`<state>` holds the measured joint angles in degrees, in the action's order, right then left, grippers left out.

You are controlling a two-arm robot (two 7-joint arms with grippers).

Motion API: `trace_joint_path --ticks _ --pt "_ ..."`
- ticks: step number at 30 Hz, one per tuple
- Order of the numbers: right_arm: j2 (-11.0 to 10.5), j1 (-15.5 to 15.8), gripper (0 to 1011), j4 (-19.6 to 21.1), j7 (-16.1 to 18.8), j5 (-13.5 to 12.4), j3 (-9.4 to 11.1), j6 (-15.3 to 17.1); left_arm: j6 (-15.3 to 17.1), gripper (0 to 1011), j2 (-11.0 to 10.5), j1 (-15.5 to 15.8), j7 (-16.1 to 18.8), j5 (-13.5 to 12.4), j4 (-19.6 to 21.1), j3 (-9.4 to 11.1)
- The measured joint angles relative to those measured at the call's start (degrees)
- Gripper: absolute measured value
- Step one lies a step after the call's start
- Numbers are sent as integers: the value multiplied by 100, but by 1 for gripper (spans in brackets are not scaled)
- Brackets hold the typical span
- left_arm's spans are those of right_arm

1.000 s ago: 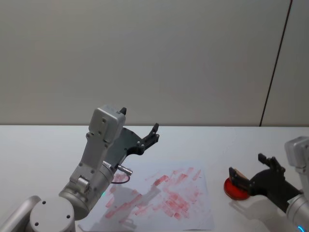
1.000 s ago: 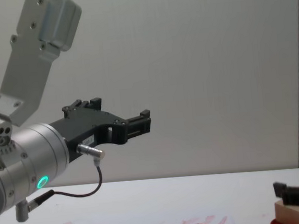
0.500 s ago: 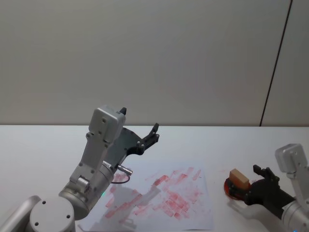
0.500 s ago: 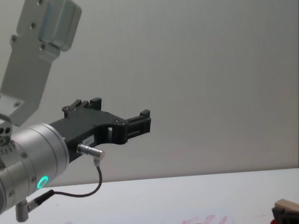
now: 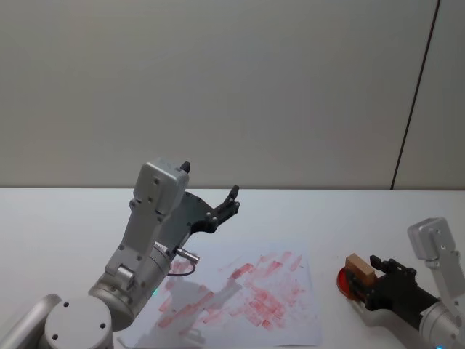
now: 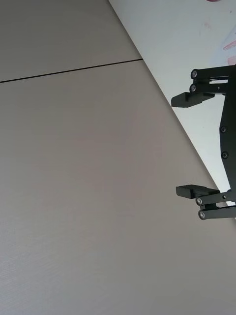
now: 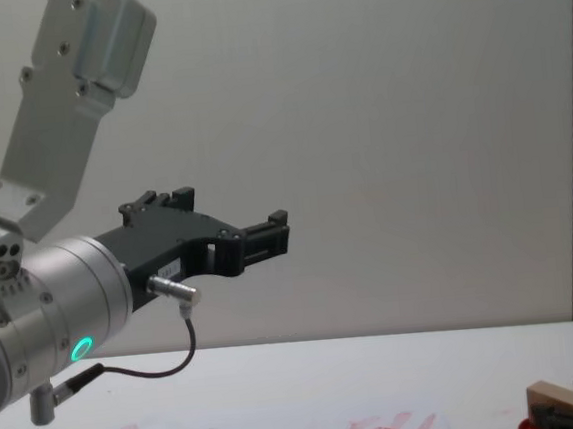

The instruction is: Use the one hand to pick up the stamp and affix it onto the A4 paper.

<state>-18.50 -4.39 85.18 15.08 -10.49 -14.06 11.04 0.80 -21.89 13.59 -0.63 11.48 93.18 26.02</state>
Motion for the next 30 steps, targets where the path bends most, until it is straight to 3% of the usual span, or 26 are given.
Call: trace_joint_path --ticks 12,30 --pt "50 -104 233 -124 20 19 -7 -25 0 1003 0 0 0 0 0 0" --pt "196 -230 217 -8 205 131 -128 -278 0 1002 0 0 0 0 0 0"
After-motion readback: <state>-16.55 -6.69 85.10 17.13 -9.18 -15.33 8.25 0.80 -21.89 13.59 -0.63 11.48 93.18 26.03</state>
